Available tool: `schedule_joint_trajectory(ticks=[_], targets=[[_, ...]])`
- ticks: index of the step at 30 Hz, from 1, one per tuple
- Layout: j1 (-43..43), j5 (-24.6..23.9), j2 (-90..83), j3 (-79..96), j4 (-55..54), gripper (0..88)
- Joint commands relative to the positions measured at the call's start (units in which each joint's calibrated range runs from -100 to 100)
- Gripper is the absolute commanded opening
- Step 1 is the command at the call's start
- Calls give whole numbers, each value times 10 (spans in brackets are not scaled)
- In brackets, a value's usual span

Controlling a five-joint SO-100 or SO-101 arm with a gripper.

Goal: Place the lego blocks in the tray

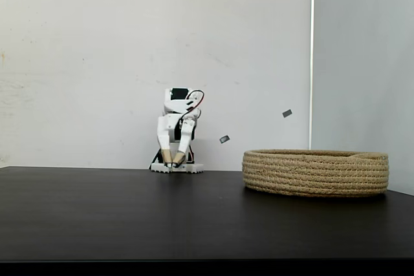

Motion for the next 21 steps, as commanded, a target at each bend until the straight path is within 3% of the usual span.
schedule_joint_trajectory(ticks=[1,5,9,21], targets=[[-14,36,-65,8,111,0],[-36,67,-107,8,210,0],[-46,19,-120,8,212,0],[-44,-1,-120,8,213,3]])
